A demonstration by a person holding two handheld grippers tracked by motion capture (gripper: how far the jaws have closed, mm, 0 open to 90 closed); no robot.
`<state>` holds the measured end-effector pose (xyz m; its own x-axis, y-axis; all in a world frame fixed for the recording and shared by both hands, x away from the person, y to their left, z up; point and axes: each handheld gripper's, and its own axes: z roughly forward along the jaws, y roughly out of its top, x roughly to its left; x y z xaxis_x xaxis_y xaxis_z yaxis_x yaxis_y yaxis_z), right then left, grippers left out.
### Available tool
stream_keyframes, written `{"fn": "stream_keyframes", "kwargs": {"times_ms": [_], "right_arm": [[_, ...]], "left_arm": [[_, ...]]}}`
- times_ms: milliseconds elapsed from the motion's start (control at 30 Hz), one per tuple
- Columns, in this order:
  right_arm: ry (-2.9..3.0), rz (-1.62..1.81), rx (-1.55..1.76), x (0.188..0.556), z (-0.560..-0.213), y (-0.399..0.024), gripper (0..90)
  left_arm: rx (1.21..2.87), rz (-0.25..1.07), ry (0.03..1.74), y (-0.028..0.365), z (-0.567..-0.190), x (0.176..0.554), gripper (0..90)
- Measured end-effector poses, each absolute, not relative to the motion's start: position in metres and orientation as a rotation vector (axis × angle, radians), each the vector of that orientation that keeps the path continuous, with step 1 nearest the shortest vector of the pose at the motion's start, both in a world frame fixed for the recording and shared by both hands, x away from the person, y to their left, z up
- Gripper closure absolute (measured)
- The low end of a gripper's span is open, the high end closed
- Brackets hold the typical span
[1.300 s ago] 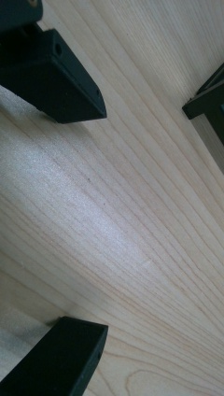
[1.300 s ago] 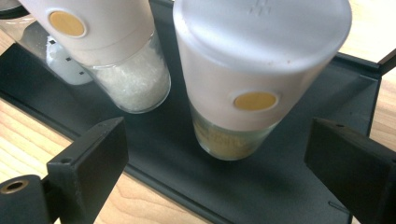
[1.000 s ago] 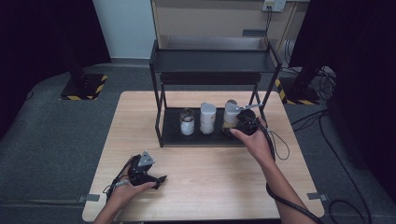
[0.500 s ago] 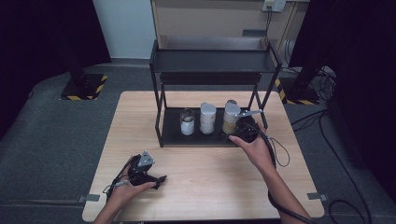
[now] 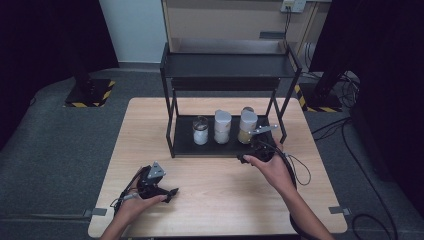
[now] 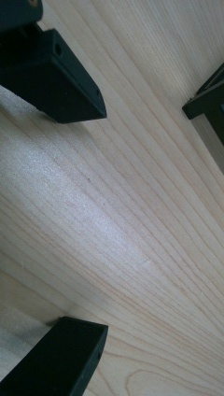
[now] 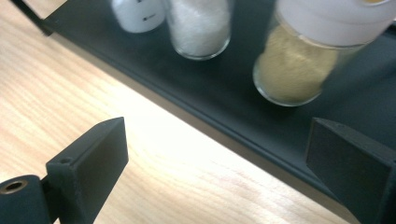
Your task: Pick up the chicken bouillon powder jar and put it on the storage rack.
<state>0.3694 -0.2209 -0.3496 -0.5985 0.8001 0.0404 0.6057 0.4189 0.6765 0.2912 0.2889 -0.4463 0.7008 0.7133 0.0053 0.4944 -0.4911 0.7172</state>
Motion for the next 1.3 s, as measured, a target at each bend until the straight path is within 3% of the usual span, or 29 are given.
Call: {"fn": "stream_keyframes", "kwargs": {"times_ms": [600, 1300], "right_arm": [[2.475, 0.917, 1.108, 0.358, -0.361, -0.229, 7.0], [2.458, 1.077, 1.067, 0.332, -0.391, -0.280, 6.1]], "left_arm": [[2.193, 0.394, 0.917, 0.289, -0.446, 0.291, 0.0], [2.192, 0.394, 0.917, 0.289, -0.446, 0.291, 0.0]]}}
